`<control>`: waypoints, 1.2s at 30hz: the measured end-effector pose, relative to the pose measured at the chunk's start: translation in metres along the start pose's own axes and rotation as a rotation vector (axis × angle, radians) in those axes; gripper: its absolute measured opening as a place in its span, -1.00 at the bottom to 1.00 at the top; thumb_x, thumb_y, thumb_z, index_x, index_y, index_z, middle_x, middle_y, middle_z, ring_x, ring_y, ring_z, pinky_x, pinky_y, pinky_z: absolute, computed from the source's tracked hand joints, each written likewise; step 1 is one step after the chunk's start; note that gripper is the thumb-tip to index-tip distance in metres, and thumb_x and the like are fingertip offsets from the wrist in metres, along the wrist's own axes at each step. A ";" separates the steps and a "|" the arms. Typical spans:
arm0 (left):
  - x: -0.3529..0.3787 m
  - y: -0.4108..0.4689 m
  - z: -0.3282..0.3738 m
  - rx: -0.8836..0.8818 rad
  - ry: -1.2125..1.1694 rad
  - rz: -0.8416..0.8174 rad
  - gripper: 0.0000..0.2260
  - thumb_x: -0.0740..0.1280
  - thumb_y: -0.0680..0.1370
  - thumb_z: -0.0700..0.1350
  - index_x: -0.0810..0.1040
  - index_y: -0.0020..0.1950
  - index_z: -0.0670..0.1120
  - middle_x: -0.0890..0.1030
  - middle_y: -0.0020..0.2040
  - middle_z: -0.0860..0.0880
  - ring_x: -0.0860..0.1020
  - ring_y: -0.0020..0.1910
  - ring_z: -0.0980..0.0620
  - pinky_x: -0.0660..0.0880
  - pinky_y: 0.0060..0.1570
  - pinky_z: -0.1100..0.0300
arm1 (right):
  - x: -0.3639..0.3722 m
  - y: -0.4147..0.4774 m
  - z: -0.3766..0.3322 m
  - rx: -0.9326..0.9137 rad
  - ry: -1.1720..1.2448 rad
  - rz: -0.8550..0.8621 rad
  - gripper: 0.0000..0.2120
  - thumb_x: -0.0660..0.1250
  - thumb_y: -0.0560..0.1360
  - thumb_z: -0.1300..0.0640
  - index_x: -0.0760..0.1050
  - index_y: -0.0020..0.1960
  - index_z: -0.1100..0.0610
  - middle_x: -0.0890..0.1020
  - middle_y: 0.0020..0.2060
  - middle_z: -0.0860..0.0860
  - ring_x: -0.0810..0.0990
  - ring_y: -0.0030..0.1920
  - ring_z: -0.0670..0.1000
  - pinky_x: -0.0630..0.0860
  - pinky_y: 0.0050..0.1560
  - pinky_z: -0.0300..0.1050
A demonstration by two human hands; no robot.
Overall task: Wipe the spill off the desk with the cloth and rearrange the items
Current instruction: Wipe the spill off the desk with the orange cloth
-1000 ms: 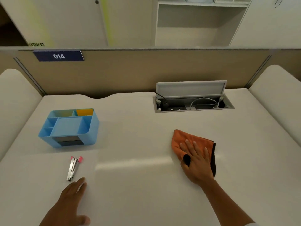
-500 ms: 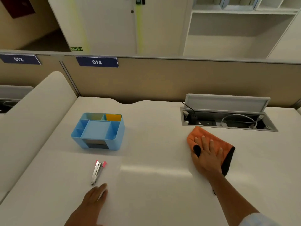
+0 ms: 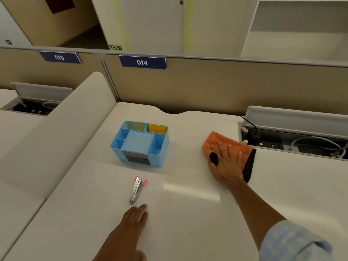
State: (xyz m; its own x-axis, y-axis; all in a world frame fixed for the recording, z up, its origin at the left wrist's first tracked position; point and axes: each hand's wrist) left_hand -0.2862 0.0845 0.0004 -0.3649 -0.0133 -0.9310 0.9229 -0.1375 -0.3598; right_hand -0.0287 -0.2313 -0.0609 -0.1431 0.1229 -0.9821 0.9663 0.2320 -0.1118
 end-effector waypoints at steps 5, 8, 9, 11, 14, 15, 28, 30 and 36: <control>0.017 -0.001 -0.005 0.001 -0.110 0.005 0.01 0.51 0.22 0.27 0.24 0.61 0.08 -0.23 0.57 0.30 0.07 0.62 0.19 0.59 0.15 0.25 | 0.013 0.004 -0.047 -0.118 0.003 -0.033 -0.27 -0.15 0.59 -0.37 -0.31 0.66 -0.18 -0.25 0.68 -0.05 -0.29 0.66 0.18 -0.32 0.58 0.38; 0.031 -0.001 -0.010 -0.036 -0.180 -0.066 0.05 0.48 0.30 0.26 0.00 0.66 0.11 -0.40 0.50 0.42 -0.16 0.62 0.22 0.52 0.28 0.17 | 0.020 -0.002 -0.071 -0.186 0.005 -0.040 -0.26 -0.22 0.55 -0.40 -0.35 0.64 -0.20 -0.29 0.67 -0.08 -0.33 0.66 0.16 -0.36 0.57 0.36; 0.031 -0.001 -0.010 -0.042 -0.191 -0.064 0.08 0.49 0.28 0.28 -0.01 0.66 0.10 -0.36 0.54 0.41 -0.17 0.62 0.21 0.51 0.29 0.17 | 0.022 -0.004 -0.077 -0.207 0.006 -0.041 -0.26 -0.24 0.54 -0.41 -0.35 0.64 -0.21 -0.29 0.67 -0.08 -0.33 0.66 0.15 -0.37 0.57 0.35; 0.034 0.000 -0.011 -0.040 -0.211 -0.052 0.13 0.54 0.26 0.30 0.00 0.67 0.08 -0.29 0.60 0.35 -0.17 0.62 0.20 0.50 0.29 0.18 | 0.024 -0.009 -0.088 -0.245 0.012 -0.045 -0.24 -0.27 0.51 -0.41 -0.34 0.64 -0.22 -0.29 0.66 -0.10 -0.33 0.66 0.13 -0.40 0.57 0.32; 0.036 0.000 -0.013 -0.032 -0.227 -0.034 0.15 0.56 0.26 0.32 0.01 0.67 0.03 -0.26 0.62 0.29 -0.17 0.63 0.15 0.48 0.34 0.14 | 0.028 -0.021 -0.102 -0.293 0.016 -0.054 -0.24 -0.26 0.49 -0.41 -0.35 0.63 -0.24 -0.31 0.66 -0.12 -0.35 0.65 0.11 -0.47 0.54 0.28; 0.037 0.000 -0.014 -0.034 -0.233 -0.027 0.15 0.56 0.27 0.32 0.01 0.67 0.03 -0.26 0.63 0.28 -0.17 0.63 0.14 0.46 0.37 0.13 | 0.030 -0.026 -0.108 -0.305 0.014 -0.054 -0.24 -0.26 0.50 -0.41 -0.36 0.63 -0.24 -0.32 0.66 -0.12 -0.35 0.65 0.12 -0.48 0.53 0.28; 0.049 -0.006 -0.023 -0.061 -0.251 0.016 0.19 0.54 0.28 0.35 -0.10 0.69 0.06 -0.26 0.65 0.25 -0.19 0.65 0.12 0.33 0.49 0.08 | 0.053 -0.114 -0.167 -0.354 0.033 -0.069 -0.25 -0.06 0.54 -0.40 -0.29 0.63 -0.30 -0.28 0.67 -0.06 -0.36 0.64 0.22 -0.42 0.52 0.42; 0.048 -0.009 -0.026 -0.072 -0.254 0.035 0.20 0.53 0.25 0.37 -0.09 0.69 0.06 -0.24 0.65 0.25 -0.17 0.65 0.12 0.34 0.49 0.09 | 0.054 -0.126 -0.172 -0.419 0.043 -0.070 -0.27 -0.02 0.56 -0.38 -0.25 0.63 -0.32 -0.25 0.68 -0.06 -0.32 0.65 0.23 -0.39 0.52 0.43; 0.042 -0.017 -0.025 -0.095 -0.255 0.066 0.23 0.51 0.23 0.41 -0.14 0.67 0.10 -0.15 0.67 0.21 -0.08 0.66 0.10 0.36 0.46 0.10 | 0.053 -0.155 -0.147 -0.676 -0.003 -0.084 -0.30 0.08 0.60 -0.32 -0.20 0.63 -0.36 -0.20 0.69 -0.08 -0.31 0.66 0.18 -0.41 0.50 0.42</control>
State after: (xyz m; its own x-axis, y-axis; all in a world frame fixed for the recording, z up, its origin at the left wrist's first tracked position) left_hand -0.3143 0.1112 -0.0342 -0.3119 -0.2693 -0.9111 0.9486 -0.0344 -0.3146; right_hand -0.2173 -0.1188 -0.0736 -0.2104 0.0761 -0.9746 0.6055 0.7928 -0.0689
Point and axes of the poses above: each hand's wrist, its own y-axis towards the middle knuckle, its own x-axis out of the palm, z = x × y
